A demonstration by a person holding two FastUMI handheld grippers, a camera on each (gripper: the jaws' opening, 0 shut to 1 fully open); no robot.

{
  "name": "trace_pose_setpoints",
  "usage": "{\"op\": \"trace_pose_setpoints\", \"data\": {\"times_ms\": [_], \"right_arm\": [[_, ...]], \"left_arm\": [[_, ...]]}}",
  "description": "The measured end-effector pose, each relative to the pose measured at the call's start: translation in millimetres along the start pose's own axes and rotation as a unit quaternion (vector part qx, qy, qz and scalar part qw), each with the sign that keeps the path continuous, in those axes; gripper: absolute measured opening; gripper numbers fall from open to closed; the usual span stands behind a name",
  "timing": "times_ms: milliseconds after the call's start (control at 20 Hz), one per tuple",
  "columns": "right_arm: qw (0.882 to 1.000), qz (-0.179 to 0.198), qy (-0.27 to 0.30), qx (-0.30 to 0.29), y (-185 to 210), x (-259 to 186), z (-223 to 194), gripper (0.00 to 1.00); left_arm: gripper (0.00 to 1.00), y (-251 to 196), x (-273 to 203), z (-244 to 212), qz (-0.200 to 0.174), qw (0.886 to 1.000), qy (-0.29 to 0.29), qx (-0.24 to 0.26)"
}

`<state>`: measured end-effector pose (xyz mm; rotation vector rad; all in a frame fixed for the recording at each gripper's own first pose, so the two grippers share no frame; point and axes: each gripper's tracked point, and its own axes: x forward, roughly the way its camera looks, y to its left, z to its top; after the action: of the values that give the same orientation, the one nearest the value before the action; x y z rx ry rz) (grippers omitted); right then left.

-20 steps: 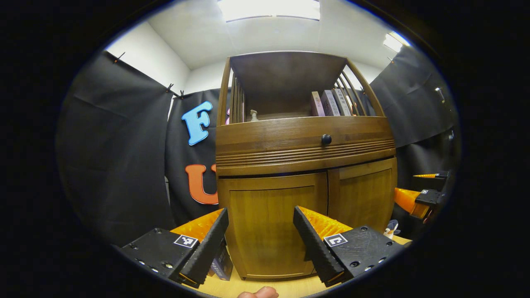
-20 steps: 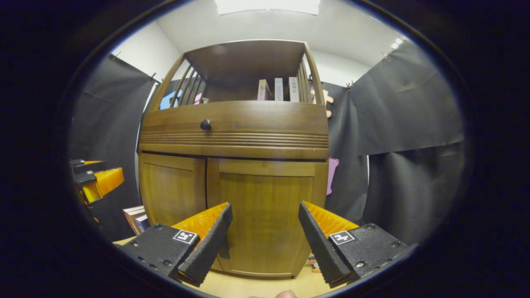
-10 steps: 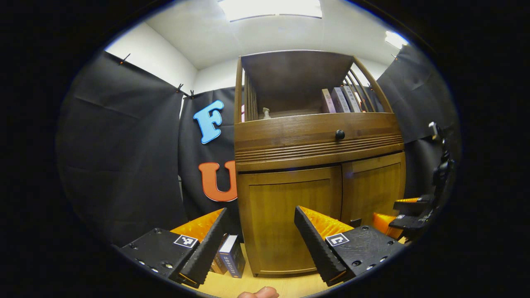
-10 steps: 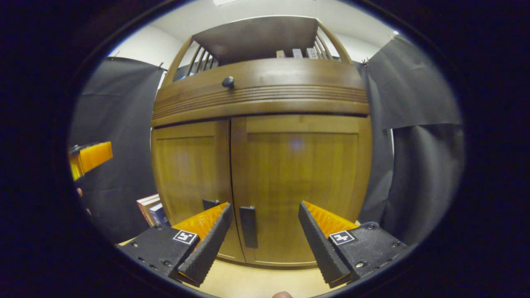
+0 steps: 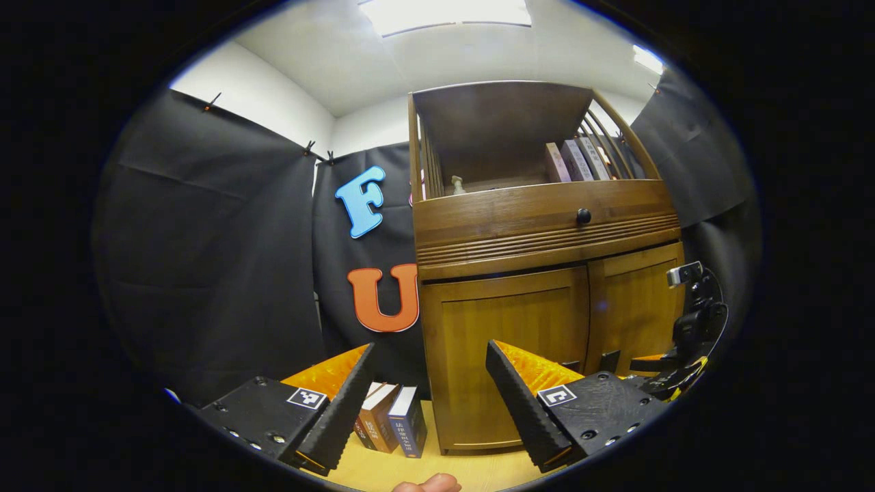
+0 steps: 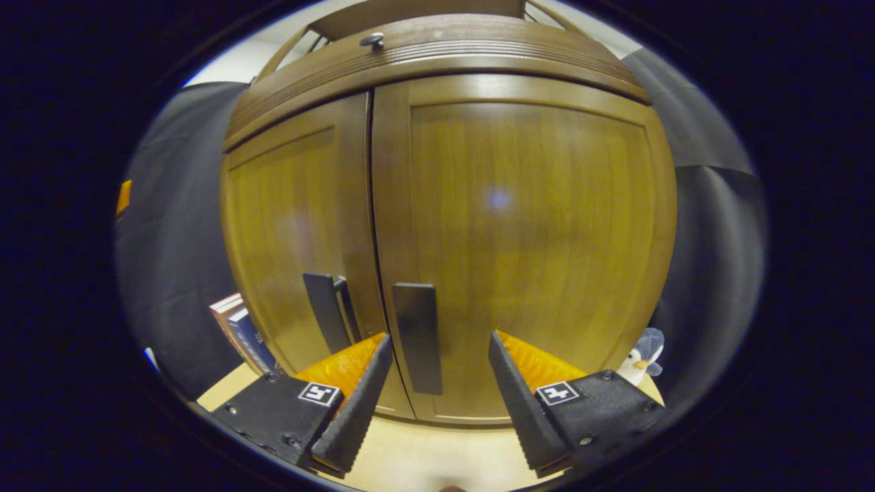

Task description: Open the right door of the double-door shoe cabinet with the right hand, and open the left door with the left hand.

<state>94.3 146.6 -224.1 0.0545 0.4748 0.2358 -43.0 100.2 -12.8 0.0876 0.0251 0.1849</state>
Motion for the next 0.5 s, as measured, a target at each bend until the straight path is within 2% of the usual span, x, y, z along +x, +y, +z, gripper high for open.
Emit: {"op": "trace_pose_setpoints", "data": {"times_ms": [50, 100, 150, 350, 400, 450, 500], "right_arm": [[1.0, -0.004, 0.001, 0.001, 0.9, 4.5, -1.7, 0.85], [1.0, -0.006, 0.003, -0.001, 1.9, 9.4, -2.9, 0.83], [1.0, -0.008, 0.005, -0.002, 3.8, 14.1, -4.8, 0.79], [1.0, -0.023, 0.015, -0.009, 5.0, 26.0, -11.9, 0.66], [1.0, -0.02, 0.017, -0.006, 7.7, 29.0, -13.1, 0.65], [1.0, -0.018, 0.018, -0.003, 9.7, 31.1, -13.8, 0.59], [1.0, -0.016, 0.016, -0.001, 11.9, 33.0, -13.7, 0.55]], "left_arm": [[0.96, 4.1, -0.1, 1.0, 0.003, 1.0, 0.0, 0.0], [1.0, 7.8, 0.8, 1.1, 0.006, 1.0, -0.001, 0.0], [0.96, 10.6, 2.5, 0.3, 0.009, 1.0, -0.001, 0.0], [0.96, 19.0, 6.5, -4.9, 0.021, 1.0, 0.003, 0.003], [1.0, 19.0, 8.2, -5.6, 0.022, 1.0, 0.003, 0.005], [0.96, 17.9, 9.5, -5.9, 0.022, 1.0, 0.002, 0.006], [1.0, 16.6, 9.6, -5.1, 0.02, 1.0, 0.002, 0.006]]}}
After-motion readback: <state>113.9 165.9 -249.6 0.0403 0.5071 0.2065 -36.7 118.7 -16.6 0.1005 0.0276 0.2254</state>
